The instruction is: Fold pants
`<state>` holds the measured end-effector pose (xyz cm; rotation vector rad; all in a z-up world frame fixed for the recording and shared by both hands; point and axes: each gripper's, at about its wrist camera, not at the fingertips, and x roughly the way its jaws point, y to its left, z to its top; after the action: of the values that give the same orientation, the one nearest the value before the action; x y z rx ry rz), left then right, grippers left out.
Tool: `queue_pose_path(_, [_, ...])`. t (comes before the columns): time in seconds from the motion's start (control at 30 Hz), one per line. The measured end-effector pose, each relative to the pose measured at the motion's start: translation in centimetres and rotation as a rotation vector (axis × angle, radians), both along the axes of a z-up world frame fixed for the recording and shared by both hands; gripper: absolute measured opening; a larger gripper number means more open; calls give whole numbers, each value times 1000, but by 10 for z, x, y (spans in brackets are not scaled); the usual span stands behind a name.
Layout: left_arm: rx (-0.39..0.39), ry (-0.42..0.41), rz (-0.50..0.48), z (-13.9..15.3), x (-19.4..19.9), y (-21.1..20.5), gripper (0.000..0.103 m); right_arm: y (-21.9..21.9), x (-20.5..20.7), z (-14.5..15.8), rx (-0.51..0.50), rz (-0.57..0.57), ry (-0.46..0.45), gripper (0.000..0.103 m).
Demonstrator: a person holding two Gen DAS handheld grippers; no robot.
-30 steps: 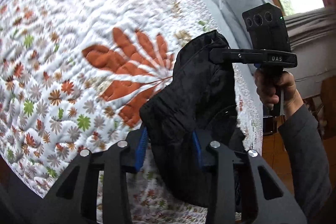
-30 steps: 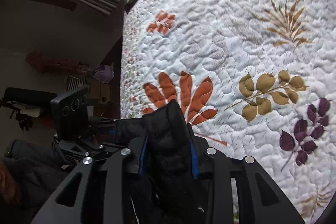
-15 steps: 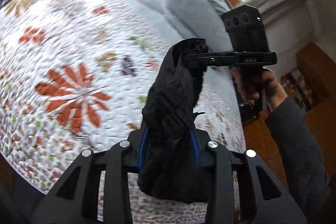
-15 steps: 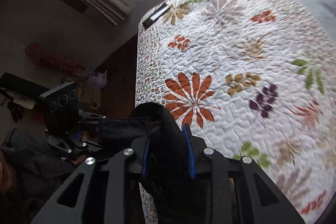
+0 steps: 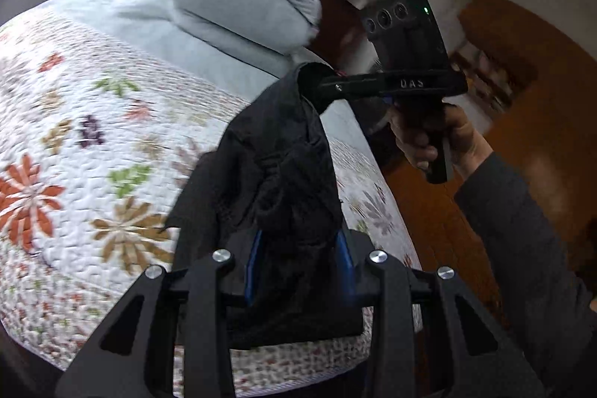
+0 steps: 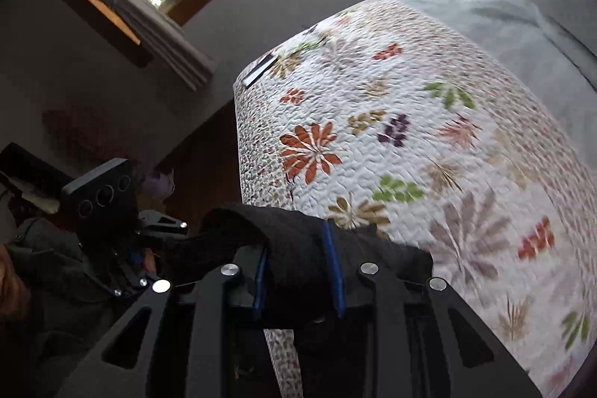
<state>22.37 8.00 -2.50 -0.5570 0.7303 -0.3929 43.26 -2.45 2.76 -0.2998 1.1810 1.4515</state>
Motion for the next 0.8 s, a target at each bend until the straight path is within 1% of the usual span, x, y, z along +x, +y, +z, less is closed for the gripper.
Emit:
queue_pose_path(0.1, [44,-8,-72,1,4,-48,32,-53,-2,1,31,-54,0,27])
queue_pose_path(0.13, [64,-7,-98,-2,7,-66,32,-74,-1,-1,46,-76,4,27])
queue_pose_path(0.23, [100,4,-157,-11,12,-108,32,-116,-1,-14,77,-122,25,27])
queue_pose_path(0.27, [113,14,-180,-18,14,-125,32,-133,-1,-21,93,-139,36,27])
queue_pose_path(0.37, [139,40,-224,-36,17,-156,32,-175,-1,-45,123,-183,66,27])
queue_pose_path(0.47, [161,74,-256,-56,23,-183,32,-210,0,-67,142,-221,94,27])
queue_pose_path(0.6, [226,102,-294,-82,25,-220,32,-246,-2,-100,165,-255,132,27])
queue_pose_path(0.67, [263,120,-307,-96,27,-235,32,-265,-3,-118,170,-275,147,27])
queue_pose_path(0.73, [318,142,-327,-110,27,-251,32,-282,-6,-139,169,-293,159,27])
queue_pose_path(0.8, [377,169,-355,-124,28,-268,34,-295,-9,-157,152,-310,152,27])
